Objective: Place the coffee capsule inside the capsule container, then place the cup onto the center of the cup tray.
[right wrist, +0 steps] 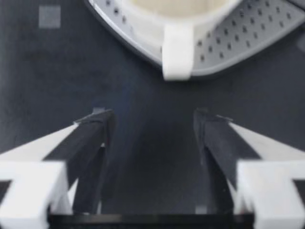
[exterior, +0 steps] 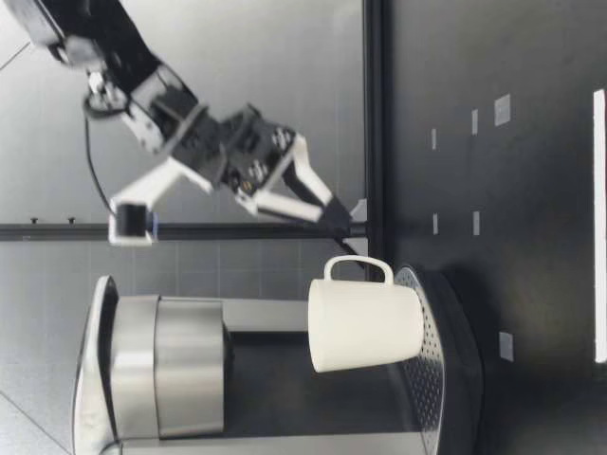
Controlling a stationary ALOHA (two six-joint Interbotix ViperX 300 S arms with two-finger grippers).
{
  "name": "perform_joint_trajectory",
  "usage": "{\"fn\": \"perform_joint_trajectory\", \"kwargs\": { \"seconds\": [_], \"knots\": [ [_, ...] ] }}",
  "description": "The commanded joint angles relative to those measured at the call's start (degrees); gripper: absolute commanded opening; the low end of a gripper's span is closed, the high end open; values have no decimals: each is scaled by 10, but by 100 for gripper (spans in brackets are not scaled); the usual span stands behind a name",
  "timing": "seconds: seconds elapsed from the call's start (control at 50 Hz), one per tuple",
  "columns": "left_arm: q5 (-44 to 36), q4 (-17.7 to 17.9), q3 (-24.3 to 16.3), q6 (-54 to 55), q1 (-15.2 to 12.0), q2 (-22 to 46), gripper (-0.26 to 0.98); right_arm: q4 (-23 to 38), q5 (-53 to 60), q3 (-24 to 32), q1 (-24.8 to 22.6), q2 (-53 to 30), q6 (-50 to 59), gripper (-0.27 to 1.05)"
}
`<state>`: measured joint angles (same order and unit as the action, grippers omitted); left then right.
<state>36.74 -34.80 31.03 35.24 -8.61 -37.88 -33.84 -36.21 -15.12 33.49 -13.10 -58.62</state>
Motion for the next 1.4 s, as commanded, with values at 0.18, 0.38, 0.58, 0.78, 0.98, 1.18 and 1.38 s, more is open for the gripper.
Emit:
{"fn": "perform_joint_trajectory", "kwargs": {
  "seconds": [0.18, 0.38, 0.58, 0.78, 0.98, 1.18, 1.38],
  "knots": [
    [-62, -5, -7, -2, -52, 12, 16, -29, 54, -83, 5, 112, -1, 62],
    [-59, -14, -28, -4, -73, 35, 16, -78, 84, -152, 4, 189, -2, 59],
    [-39, -28, -54, -9, -79, 61, 16, -121, 127, -214, 4, 244, -3, 53],
    [27, -31, -97, -26, -79, 98, 16, -137, 175, -256, -5, 294, -5, 48],
    [125, -29, -158, -62, -79, 141, 16, -138, 267, -301, -55, 346, 1, 42],
    [180, -25, -210, -98, -79, 167, 16, -142, 353, -334, -100, 368, 20, 39],
    [240, -11, -248, -128, -90, 192, 15, -142, 370, -345, -105, 367, 57, 39]
  ]
}}
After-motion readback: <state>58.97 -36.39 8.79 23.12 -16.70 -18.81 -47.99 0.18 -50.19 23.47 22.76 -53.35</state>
